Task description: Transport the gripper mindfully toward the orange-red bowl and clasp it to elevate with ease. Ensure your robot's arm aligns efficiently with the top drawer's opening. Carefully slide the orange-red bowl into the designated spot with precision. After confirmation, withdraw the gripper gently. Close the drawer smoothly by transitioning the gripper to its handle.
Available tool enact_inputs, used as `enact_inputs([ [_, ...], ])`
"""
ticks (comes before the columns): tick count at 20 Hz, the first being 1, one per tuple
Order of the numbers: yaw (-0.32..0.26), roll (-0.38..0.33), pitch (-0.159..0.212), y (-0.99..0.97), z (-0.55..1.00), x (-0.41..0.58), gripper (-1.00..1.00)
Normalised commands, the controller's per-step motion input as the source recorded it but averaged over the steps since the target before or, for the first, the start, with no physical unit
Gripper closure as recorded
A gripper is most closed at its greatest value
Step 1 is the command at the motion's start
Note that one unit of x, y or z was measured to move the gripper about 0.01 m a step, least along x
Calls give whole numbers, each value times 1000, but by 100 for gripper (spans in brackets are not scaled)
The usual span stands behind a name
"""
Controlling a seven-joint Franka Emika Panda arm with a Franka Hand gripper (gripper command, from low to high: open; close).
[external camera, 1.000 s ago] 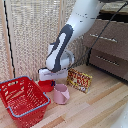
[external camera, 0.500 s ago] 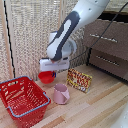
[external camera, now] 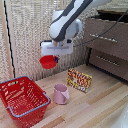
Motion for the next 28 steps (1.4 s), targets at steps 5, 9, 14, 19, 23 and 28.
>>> enact_inputs([
  [5, -36, -23, 0, -34, 775, 14, 100],
  [9, -19, -20, 0, -74, 821, 49, 100],
  [14, -29, 0, 6, -196, 857, 58, 100],
  [19, -36, 6, 14, -366, 898, 7, 100],
  [23, -21, 19, 0, -446, 873, 97, 100],
  [28, -3, 58, 0, -501, 896, 75, 100],
])
